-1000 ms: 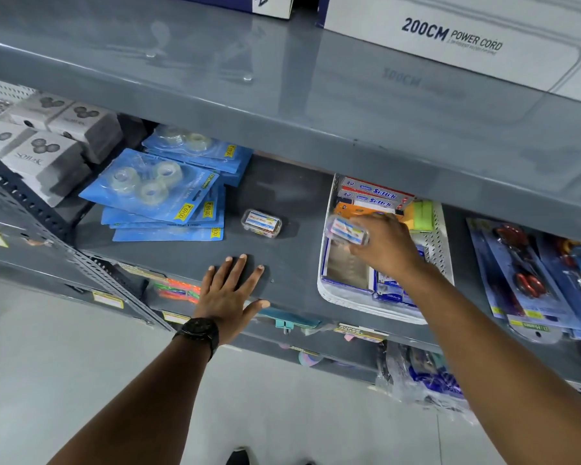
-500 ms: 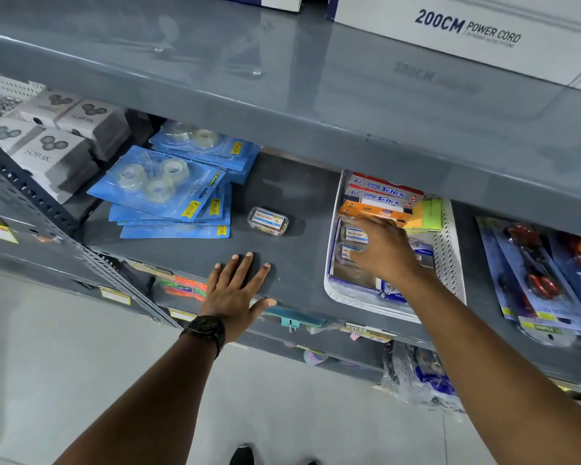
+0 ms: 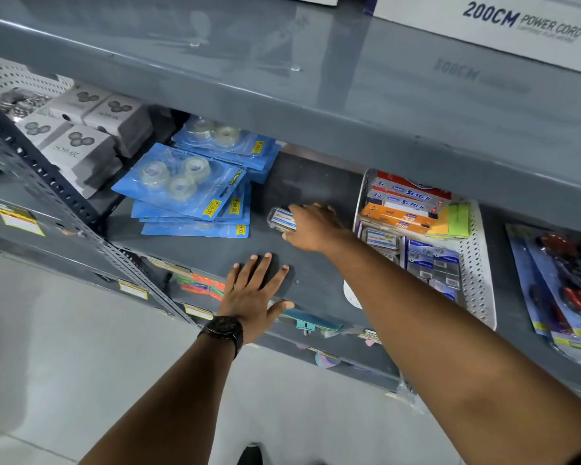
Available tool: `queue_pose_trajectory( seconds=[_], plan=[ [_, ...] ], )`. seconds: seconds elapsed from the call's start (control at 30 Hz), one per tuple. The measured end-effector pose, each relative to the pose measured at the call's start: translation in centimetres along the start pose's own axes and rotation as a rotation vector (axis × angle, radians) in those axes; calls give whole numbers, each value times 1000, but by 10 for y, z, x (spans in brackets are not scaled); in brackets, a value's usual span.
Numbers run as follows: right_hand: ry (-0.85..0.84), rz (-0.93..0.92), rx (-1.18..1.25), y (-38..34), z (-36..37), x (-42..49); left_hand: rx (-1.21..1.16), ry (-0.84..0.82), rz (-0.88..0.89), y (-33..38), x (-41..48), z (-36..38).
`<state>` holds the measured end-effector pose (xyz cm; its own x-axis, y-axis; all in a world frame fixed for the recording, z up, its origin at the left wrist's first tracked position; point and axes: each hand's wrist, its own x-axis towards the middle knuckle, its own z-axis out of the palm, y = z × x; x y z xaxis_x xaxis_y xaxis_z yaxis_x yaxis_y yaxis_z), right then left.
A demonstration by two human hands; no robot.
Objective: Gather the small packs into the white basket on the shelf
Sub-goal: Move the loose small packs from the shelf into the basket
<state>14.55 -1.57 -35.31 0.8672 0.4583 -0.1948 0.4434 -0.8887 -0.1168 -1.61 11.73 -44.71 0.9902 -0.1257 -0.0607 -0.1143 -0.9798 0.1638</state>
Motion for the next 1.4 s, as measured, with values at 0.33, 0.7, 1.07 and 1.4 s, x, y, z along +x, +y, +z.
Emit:
queue_pose_trajectory(
  seconds=[0.33, 0.7, 1.07, 1.4],
  plan=[
    [193, 1, 176, 20, -29, -23, 3, 20, 14, 0, 0, 2],
    [148, 166, 330, 107, -57, -137, -43, 33, 18, 1, -1, 1],
    [-59, 199, 100, 120, -12, -155, -42, 53, 19, 1, -2, 2],
    [42, 231, 283, 121, -17, -174, -328, -40, -13, 19, 16, -37]
  ],
)
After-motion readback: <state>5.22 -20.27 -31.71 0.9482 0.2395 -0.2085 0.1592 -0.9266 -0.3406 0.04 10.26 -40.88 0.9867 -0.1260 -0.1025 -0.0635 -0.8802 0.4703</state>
